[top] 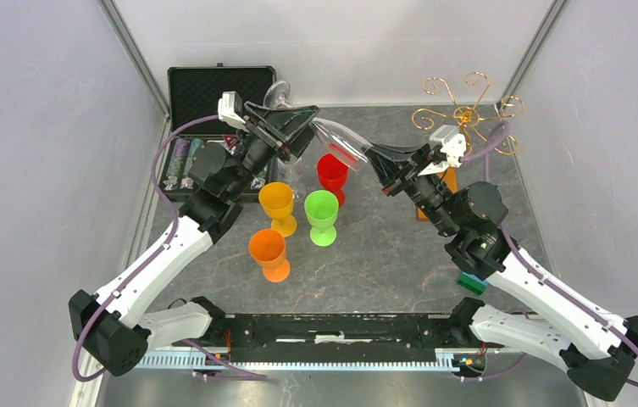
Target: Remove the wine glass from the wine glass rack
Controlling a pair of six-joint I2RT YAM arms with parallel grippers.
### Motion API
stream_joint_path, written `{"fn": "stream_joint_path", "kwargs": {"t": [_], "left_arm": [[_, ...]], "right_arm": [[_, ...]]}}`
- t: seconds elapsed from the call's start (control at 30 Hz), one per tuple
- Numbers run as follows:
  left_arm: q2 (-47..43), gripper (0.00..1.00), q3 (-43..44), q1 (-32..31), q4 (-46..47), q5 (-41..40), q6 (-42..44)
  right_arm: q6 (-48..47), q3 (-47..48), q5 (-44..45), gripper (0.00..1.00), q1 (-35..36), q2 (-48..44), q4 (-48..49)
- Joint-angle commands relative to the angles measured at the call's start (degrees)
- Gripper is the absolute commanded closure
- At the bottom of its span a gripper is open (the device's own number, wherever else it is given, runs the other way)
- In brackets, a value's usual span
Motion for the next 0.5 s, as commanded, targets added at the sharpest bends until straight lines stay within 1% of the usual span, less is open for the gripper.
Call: {"fn": "stream_joint_path", "kwargs": {"t": [0.0,0.1,0.17,0.23,0.27,0.37,0.4,0.47], "left_arm": [[0.02,0.25,-1.04,-0.1,3.48,4.73,2.66],[-1.75,0.13,-2.96,-0.07,3.67,5.13,5.01],[-4.01,0.07,-4.56,-0.06,2.95,5.21,7.84],[-6.78,0.01,-5.74,-0.06,0.32,4.75,11.54],[-8.29,0.0,-5.92,-0.1,-1.75,4.61,14.54],[-11.38,0.0,-3.66,-0.06,-11.11,5.48,24.95],[-11.64,0.0,-1.93,-0.12,-14.99,6.01,30.16],[-11.28,0.0,3.79,-0.07,-26.88,4.89,40.01]], "right_arm": [[1.44,4.48,4.25,1.0,0.1,-1.9,-1.25],[1.23,6.41,6.87,1.0,0.06,-3.1,-5.79],[0.45,8.17,8.18,1.0,0.07,-3.96,-10.79],[-0.32,10.8,9.37,1.0,0.06,-4.95,-18.42],[-1.0,11.97,9.51,1.0,0.08,-5.5,-22.44],[-2.33,15.88,9.81,1.0,0.06,-6.99,-35.61],[-2.62,17.49,10.29,1.0,0.0,-7.27,-40.19],[-2.97,19.96,11.82,1.0,0.04,-7.74,-47.64]]}}
